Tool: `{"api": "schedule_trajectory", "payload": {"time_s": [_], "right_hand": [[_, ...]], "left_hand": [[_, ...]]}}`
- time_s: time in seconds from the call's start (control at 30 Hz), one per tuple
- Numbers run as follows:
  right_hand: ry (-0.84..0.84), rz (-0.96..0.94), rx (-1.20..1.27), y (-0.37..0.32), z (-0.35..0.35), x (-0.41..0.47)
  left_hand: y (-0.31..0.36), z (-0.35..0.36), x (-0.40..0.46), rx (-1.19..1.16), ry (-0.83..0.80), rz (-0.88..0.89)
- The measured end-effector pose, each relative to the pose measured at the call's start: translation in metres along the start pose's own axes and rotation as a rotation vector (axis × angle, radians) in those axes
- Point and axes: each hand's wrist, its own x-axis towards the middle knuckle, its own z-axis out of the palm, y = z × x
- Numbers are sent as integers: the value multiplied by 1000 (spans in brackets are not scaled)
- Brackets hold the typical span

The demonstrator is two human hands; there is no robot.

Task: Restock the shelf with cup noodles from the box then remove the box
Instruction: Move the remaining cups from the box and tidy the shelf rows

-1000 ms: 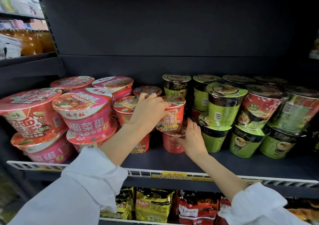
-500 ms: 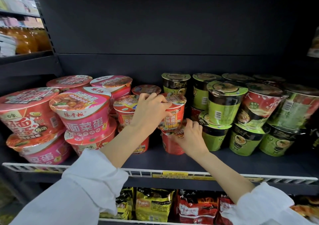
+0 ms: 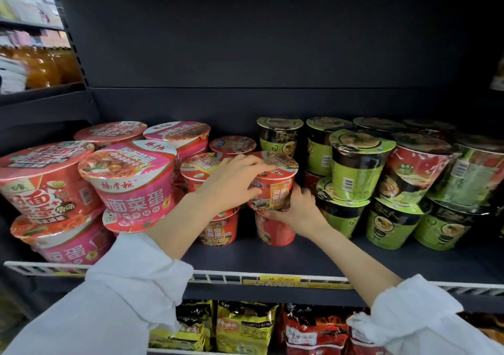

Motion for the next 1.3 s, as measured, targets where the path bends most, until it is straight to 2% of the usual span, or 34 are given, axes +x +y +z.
{"api": "schedule_trajectory", "payload": {"time_s": [0.13,0.17,0.23,0.33,0.4,0.5,0.57,0.63,0.7,0.8,0.87,0.93,1.0,1.13,1.23,1.3], "right_hand": [[-231,-60,260,4,-18,4],[-238,-55,273,5,-19,4],[-142,-37,200,7,-16,2],[79,-17,-55,7,-4,-9],[124,-38,-118,6,2,-13],[40,-46,-2,7,-4,-6],[-88,-21,86,9,-15,-1],[-197,-7,108,10,-26,2],[-192,-5,96,8,-27,2],[-16,7,60,0,-14,-4],[80,-12,-64,-1,-2,-7],[96,-25,-101,-1,0,-7],[38,-29,-49,2,-5,-1],[-196,-32,148,13,-23,9],[-366,-15,292,17,-33,9],[-376,3,292,15,-30,9]], "left_hand": [[8,3,5,55,94,-5],[10,5,5,60,117,-6],[11,8,5,35,134,-10],[6,8,5,-33,147,-51],[6,4,8,-23,132,-31],[3,-6,12,-156,26,5],[-5,-10,13,-339,-68,-10],[-6,-11,14,-425,-89,-44],[4,-10,16,-310,-34,-82],[24,-4,22,-16,25,-81],[26,-1,24,22,20,-55],[19,-1,23,-38,-32,-29],[12,-5,21,-125,-81,-8],[1,-11,17,-346,-152,13],[-3,-14,12,-370,-193,-12],[0,-14,11,-391,-154,-56]]}}
